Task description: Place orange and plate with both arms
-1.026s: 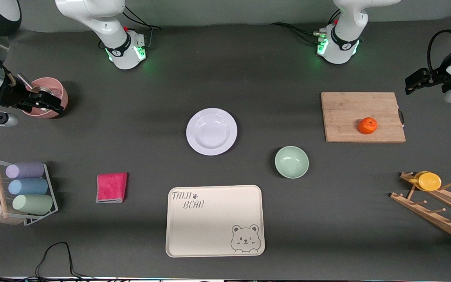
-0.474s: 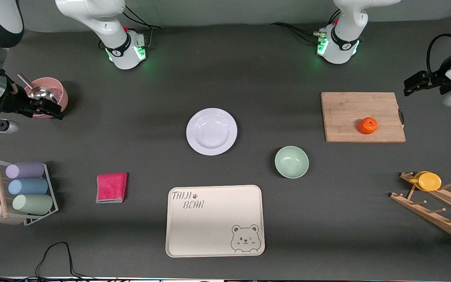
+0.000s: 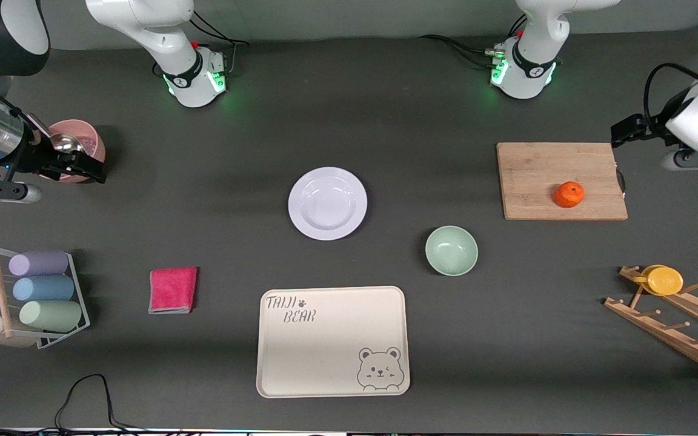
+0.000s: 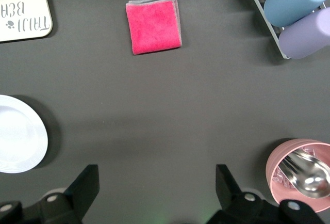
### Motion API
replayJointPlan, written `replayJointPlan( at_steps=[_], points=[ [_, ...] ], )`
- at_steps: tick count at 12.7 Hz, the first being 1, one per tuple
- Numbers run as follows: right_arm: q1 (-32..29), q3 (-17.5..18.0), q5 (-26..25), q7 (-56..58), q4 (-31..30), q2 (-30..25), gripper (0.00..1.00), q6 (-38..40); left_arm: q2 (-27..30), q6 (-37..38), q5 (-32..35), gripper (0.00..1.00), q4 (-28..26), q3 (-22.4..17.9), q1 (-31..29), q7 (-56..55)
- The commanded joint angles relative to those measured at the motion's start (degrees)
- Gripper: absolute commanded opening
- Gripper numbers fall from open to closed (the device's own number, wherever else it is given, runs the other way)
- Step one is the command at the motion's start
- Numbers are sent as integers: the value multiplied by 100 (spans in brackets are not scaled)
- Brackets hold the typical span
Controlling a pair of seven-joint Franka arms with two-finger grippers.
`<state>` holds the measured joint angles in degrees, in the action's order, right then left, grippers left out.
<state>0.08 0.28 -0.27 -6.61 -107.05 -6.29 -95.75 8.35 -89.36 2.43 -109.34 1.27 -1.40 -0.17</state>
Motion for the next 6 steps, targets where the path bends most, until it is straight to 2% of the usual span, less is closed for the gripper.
replayJointPlan(
  at_steps=[1, 4, 6],
  points=[
    [-43, 34, 332, -7, -360, -285, 100, -154, 858, -720, 46, 100, -1374, -205, 8, 129],
    [-52, 34, 816, 2, -877, -329, 100, -469, 1361, -1616, 100, 100, -2667, -311, -412, 210],
    [-52, 34, 1246, 2, -1176, -347, 100, -777, 1450, -1987, 100, 100, -3074, -312, -475, 236]
  ],
)
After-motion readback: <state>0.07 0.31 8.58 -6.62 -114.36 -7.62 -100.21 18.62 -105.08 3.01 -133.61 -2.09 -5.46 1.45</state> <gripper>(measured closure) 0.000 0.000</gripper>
